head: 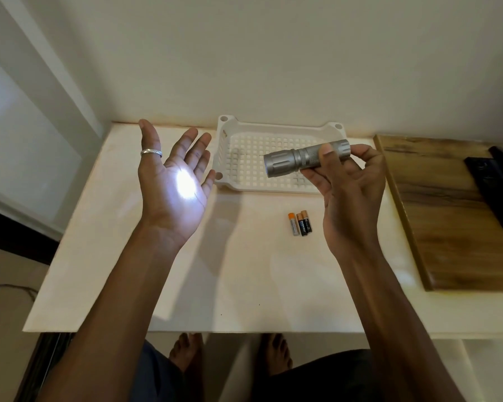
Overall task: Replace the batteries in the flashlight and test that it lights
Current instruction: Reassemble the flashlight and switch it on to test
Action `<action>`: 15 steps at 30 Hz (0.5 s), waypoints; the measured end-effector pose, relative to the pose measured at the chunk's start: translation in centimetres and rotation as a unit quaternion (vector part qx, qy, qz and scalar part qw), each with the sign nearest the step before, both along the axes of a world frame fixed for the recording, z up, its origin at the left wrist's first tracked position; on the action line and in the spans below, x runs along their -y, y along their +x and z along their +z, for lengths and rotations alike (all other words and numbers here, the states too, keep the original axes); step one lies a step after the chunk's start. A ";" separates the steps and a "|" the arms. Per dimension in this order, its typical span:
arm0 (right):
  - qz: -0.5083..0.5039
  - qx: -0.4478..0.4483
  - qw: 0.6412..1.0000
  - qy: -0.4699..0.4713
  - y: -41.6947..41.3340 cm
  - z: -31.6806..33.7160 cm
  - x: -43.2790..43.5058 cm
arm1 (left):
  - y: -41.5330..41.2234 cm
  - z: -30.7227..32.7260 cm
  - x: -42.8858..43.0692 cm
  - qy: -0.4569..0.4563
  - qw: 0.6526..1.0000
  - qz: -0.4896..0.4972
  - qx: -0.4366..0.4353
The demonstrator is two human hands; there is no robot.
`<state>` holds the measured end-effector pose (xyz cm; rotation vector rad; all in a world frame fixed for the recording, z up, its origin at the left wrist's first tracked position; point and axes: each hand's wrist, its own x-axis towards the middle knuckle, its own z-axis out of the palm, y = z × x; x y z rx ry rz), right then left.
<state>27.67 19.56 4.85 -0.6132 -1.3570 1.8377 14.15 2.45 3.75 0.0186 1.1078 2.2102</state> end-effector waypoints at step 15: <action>0.038 0.068 0.995 -0.068 -0.8 -0.5 1.9 | 0.9 -1.8 -1.6 -0.142 0.980 -0.111 -0.084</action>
